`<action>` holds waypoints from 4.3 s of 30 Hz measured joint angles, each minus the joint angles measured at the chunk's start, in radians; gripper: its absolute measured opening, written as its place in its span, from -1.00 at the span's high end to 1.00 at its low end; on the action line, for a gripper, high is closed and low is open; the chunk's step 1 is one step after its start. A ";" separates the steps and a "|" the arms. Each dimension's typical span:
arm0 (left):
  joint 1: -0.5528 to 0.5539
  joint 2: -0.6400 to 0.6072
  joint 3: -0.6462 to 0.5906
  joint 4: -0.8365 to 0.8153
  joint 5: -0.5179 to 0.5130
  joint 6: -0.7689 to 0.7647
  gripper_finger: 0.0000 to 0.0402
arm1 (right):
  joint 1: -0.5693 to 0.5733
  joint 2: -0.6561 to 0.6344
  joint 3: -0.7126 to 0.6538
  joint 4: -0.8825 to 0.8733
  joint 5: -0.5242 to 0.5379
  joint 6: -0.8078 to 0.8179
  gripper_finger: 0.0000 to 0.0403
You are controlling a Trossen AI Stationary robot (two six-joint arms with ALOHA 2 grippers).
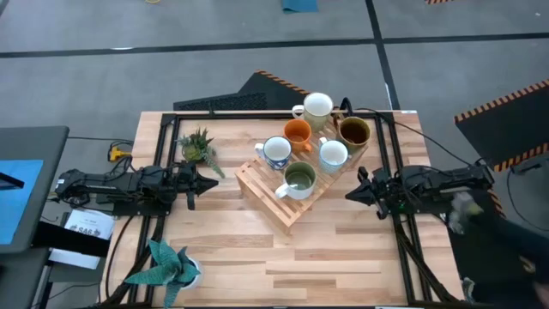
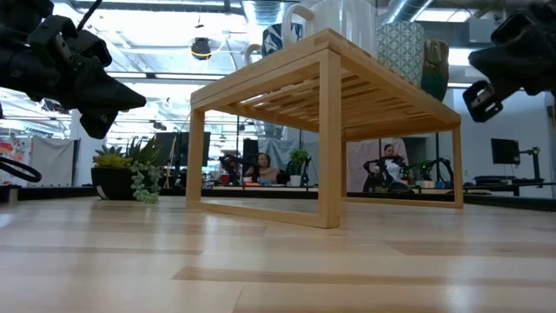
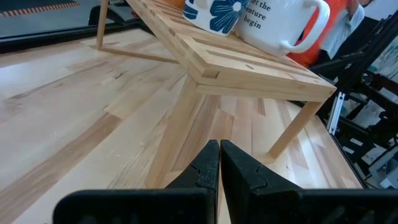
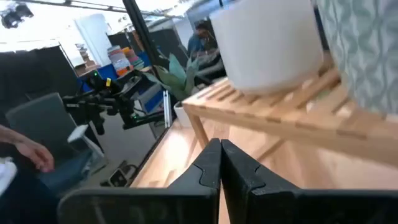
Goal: Place coffee mugs
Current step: Return to Home Position
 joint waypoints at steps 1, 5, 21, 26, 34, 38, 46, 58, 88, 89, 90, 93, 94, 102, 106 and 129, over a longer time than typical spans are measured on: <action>0.000 0.000 0.000 0.000 -0.001 0.000 1.00 | 0.002 0.006 0.000 -0.002 0.002 0.014 0.83; 0.000 0.000 0.000 0.000 0.000 0.000 1.00 | 0.002 0.013 0.000 -0.005 0.001 0.033 0.77; 0.000 0.000 0.000 0.000 0.000 0.000 1.00 | 0.003 0.013 -0.002 -0.004 0.000 0.034 0.76; 0.000 0.000 0.000 0.000 0.000 0.000 1.00 | 0.003 0.013 -0.002 -0.004 -0.001 0.034 0.76; 0.000 0.000 0.000 0.000 0.000 0.000 1.00 | 0.003 0.013 -0.002 -0.003 -0.001 0.034 0.75; 0.000 0.000 0.000 0.000 0.000 0.000 1.00 | 0.003 0.013 -0.002 -0.003 -0.001 0.034 0.75; 0.000 0.000 0.000 0.000 0.000 0.000 1.00 | 0.003 0.013 -0.003 -0.003 -0.002 0.034 0.75; 0.000 0.000 0.000 0.001 0.000 0.000 1.00 | 0.003 0.013 -0.003 -0.003 -0.002 0.034 0.75; 0.000 0.000 0.001 0.001 0.000 0.000 1.00 | 0.003 0.013 -0.003 -0.003 -0.002 0.034 0.75; 0.000 0.000 0.001 0.001 0.000 0.000 1.00 | 0.003 0.013 -0.003 -0.003 -0.002 0.034 0.75; 0.000 0.000 0.001 0.001 0.000 0.000 1.00 | 0.003 0.013 -0.003 -0.003 -0.002 0.034 0.75; 0.000 0.000 0.001 0.001 0.000 0.000 1.00 | 0.003 0.013 -0.004 -0.003 -0.002 0.034 0.75; 0.000 0.000 0.001 0.001 0.000 0.000 1.00 | 0.003 0.013 -0.004 -0.003 -0.002 0.034 0.75; 0.000 0.000 0.001 0.001 0.000 0.000 1.00 | 0.003 0.013 -0.004 -0.003 -0.002 0.034 0.75; 0.000 0.000 0.001 0.001 0.000 0.000 1.00 | 0.003 0.013 -0.004 -0.003 -0.002 0.034 0.75; 0.000 0.000 0.001 0.001 0.000 0.000 1.00 | 0.003 0.013 -0.003 -0.003 -0.002 0.034 0.75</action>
